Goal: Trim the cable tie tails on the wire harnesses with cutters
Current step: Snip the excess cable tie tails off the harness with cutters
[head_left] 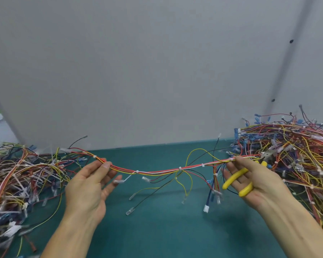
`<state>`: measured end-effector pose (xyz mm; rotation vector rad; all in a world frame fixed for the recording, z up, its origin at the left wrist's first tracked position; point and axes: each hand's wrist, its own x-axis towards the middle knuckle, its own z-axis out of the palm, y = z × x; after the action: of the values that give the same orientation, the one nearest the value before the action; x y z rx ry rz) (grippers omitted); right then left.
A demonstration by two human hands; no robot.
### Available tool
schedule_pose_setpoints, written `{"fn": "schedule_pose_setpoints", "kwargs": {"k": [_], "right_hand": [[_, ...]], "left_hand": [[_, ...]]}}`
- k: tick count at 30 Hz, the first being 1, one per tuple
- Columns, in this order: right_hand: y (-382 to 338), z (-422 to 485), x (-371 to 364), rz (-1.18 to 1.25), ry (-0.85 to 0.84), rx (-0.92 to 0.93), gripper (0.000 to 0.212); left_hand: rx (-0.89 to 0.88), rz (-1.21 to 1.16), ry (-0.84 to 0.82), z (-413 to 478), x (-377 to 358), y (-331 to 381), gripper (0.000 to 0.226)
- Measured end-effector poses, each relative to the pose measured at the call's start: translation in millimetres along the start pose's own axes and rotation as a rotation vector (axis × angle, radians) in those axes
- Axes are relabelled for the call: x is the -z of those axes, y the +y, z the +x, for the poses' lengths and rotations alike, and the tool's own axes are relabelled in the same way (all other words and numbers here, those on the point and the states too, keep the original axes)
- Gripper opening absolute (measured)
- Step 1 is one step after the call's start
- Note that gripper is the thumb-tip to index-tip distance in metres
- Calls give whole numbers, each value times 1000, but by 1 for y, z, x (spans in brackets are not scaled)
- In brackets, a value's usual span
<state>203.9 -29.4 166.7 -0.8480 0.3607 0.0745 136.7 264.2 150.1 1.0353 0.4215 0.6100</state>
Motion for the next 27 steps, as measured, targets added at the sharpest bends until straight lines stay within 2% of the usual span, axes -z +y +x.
{"fn": "schedule_pose_setpoints", "kwargs": {"k": [7, 10, 14, 20, 27], "right_hand": [[1, -1, -2, -68, 12, -4, 13], [6, -2, -3, -173, 14, 117, 23], [13, -10, -7, -379, -29, 315, 24], [17, -17, -8, -696, -146, 341, 16], [23, -18, -3, -1029, -190, 466, 12]], "left_hand": [[-8, 75, -50, -5, -4, -1, 13], [-32, 117, -98, -10, -9, -5, 13], [-101, 185, -172, -16, -14, -8, 16], [-213, 344, -276, -23, -17, -12, 31], [-172, 327, -246, -22, -17, -15, 25]]}}
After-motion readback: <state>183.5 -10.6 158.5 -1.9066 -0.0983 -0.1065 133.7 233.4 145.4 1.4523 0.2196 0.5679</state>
